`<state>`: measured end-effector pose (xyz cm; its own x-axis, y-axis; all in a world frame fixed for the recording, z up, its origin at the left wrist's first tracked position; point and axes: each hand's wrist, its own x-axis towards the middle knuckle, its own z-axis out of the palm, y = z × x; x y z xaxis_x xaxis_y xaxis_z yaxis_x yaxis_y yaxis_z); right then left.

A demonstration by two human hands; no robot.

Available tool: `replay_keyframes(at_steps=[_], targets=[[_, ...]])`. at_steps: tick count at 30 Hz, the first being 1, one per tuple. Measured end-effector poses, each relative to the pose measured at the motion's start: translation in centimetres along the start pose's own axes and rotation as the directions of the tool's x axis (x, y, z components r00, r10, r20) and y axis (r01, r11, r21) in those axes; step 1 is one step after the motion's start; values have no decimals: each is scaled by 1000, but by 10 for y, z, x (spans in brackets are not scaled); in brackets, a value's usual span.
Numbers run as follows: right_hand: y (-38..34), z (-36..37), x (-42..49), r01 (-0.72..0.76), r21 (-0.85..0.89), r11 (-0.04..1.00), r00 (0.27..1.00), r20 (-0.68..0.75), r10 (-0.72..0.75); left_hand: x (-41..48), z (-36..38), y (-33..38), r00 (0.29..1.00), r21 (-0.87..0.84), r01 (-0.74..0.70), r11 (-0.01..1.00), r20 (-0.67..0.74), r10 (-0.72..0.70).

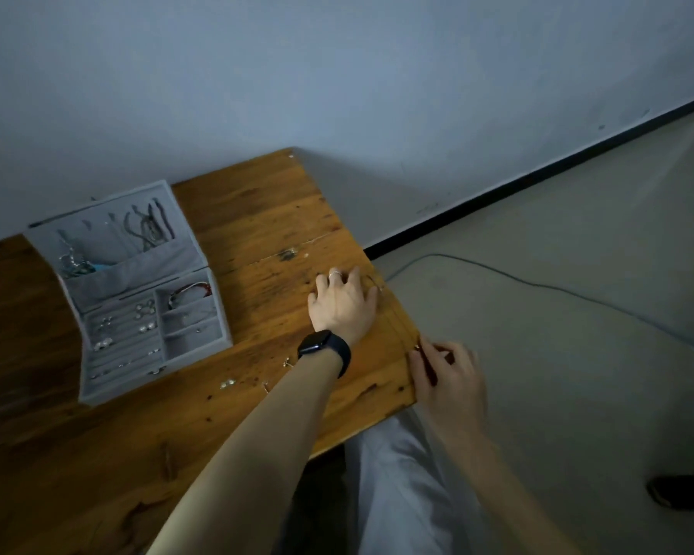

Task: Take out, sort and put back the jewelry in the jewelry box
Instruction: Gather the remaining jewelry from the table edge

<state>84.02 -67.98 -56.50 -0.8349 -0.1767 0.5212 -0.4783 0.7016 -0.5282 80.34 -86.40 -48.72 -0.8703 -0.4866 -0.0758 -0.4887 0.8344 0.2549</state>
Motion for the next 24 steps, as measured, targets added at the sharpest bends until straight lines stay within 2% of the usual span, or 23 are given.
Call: replay_keyframes(at_steps=[3,8,12,16,18,21,24], targets=[[3,1,-2,0,15,1000,1000,-28,0,15,0,-2,1000,-12,3,1000,-5,-3],[1,0,-2,-18,52,999,1000,1,18,24,2,-10,992,-51,-36,998,-120,30],[0,-1,0,-36,55,998,999,2,36,28,-2,-5,978,120,-119,986,-155,137],[-3,-7,3,-58,11,998,998,36,58,26,-3,-2,965,344,-191,919,-105,240],[-3,-10,5,-80,-4,997,994,74,80,25,-3,1,961,392,-214,895,-81,265],[-4,-12,9,-99,-18,995,990,103,101,26,-6,0,960,379,-221,899,-77,269],[-6,-13,10,-87,-26,996,988,128,90,28,-8,-9,954,291,-242,926,-100,281]])
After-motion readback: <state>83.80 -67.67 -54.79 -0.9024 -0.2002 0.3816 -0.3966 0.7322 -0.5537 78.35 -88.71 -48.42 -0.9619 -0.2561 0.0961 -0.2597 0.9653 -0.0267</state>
